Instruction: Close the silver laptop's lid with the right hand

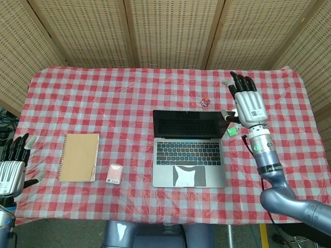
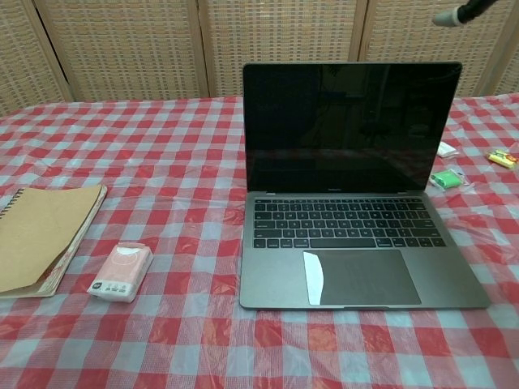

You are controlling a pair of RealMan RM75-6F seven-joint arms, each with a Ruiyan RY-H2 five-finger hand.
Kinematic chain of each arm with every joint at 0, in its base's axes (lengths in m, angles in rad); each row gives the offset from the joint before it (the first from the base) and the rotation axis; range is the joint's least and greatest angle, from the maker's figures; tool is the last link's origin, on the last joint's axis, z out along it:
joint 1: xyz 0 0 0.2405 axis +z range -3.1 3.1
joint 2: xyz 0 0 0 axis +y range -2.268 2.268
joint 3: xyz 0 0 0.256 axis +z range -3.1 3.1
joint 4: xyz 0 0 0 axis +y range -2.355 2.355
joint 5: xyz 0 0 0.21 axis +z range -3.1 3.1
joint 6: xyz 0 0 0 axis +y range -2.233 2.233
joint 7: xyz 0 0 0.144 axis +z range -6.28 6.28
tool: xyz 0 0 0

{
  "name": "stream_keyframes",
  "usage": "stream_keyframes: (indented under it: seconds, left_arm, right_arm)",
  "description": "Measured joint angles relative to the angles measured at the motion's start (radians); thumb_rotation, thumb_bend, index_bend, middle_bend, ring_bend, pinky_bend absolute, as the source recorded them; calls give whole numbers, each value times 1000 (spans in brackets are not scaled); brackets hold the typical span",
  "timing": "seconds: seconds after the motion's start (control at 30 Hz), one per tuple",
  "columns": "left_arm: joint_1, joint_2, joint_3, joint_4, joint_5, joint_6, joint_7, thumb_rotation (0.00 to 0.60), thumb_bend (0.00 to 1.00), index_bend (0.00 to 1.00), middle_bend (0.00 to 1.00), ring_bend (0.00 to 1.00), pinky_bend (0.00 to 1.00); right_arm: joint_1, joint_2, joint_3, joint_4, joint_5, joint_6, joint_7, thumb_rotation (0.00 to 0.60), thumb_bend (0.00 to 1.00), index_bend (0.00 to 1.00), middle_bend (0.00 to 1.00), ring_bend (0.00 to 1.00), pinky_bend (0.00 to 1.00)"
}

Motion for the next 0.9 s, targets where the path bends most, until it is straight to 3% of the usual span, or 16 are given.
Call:
stream_keyframes:
  seconds: [0.13,0.23,0.4,0.53,0.7,0.9]
  left_arm:
    - [-3,0,0,6,-2,-5,-15,600,116,0,0,0,0]
    - [-5,-1,0,11,-7,-11,-24,600,116,0,0,0,0]
    - [-9,-2,0,19,-9,-19,-38,600,116,0,0,0,0]
    - [-12,-4,2,24,-9,-25,-45,600,117,0,0,0,0]
    - [-16,-6,6,28,-13,-38,-47,600,117,0,0,0,0]
    - [-20,-6,9,30,-15,-46,-53,600,117,0,0,0,0]
  right_arm:
    - [73,-29,6,18,75,-18,-67,600,916,232,109,45,172]
    - [112,-48,7,26,124,-22,-100,600,999,243,115,52,174]
    - [160,-78,-3,41,179,-21,-145,600,1000,287,150,84,189]
    - [199,-101,-16,72,225,-21,-179,600,1000,349,210,149,279]
    - [235,-129,-26,107,249,1,-214,600,1000,419,289,226,320]
    - [264,-155,-43,150,266,17,-235,600,1000,433,300,236,333]
